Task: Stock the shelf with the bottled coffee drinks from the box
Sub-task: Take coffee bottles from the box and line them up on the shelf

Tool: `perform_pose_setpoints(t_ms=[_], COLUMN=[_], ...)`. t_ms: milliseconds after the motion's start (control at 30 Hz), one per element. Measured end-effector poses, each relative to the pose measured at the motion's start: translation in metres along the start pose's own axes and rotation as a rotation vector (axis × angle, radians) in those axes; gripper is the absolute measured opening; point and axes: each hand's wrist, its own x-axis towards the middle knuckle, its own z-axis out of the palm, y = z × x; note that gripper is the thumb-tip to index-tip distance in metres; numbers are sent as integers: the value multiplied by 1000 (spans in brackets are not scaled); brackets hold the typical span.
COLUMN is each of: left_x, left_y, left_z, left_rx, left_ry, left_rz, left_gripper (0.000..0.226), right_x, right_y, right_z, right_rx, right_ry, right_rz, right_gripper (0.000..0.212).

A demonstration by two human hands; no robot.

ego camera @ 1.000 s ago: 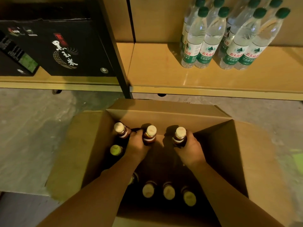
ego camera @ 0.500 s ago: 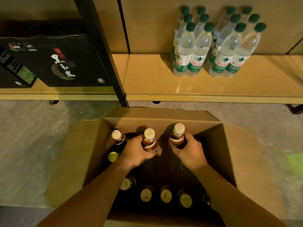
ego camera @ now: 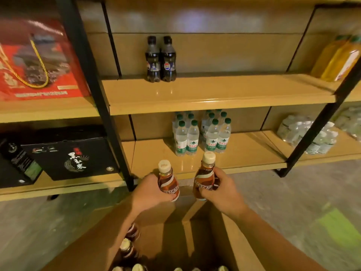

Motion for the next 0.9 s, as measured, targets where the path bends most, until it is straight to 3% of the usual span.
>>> perform_pose_setpoints(t_ms=[367, 600, 900], left_x=[-13, -19, 23], left_y=[226, 367, 527], left_z=[22, 113, 249], left_rx=[58, 27, 28], left_ry=[16, 44, -98], left_rz=[251, 409, 564], left_gripper=[49, 48, 47], right_x=[-51, -93, -108], right_y=[-69, -59, -15], right_z=[-200, -364, -555], right_rx=[40, 12, 26], right_ry=[175, 267, 392], right_rz=[-199, -292, -259], right_gripper=[58, 52, 48])
